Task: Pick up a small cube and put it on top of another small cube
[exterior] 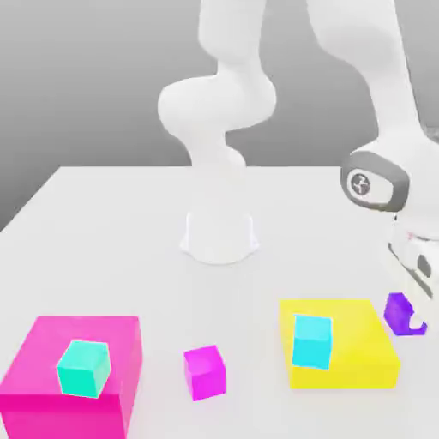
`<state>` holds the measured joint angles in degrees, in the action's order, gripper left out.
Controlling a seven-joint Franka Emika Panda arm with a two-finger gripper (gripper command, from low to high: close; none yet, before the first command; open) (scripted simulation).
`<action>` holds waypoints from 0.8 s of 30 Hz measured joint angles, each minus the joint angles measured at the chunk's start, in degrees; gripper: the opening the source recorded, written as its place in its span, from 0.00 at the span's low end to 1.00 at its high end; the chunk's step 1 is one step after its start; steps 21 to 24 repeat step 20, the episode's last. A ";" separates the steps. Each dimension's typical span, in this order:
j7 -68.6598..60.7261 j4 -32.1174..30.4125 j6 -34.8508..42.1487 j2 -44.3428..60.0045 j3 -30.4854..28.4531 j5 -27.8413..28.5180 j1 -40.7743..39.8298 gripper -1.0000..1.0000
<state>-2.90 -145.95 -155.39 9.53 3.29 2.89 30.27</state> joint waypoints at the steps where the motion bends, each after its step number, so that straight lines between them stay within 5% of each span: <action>1: 1.03 0.80 1.51 -0.75 -1.84 -0.48 -1.62 0.00; 12: 14.52 9.71 17.64 -7.99 -19.52 -3.04 -28.43 0.00; 16: 15.87 10.82 14.24 -3.13 -20.35 -6.25 -32.34 0.00; 17: 15.60 10.57 12.91 -1.99 -20.23 -6.80 -32.45 1.00; 24: 15.60 10.57 12.92 -1.99 -20.23 -6.80 -32.45 1.00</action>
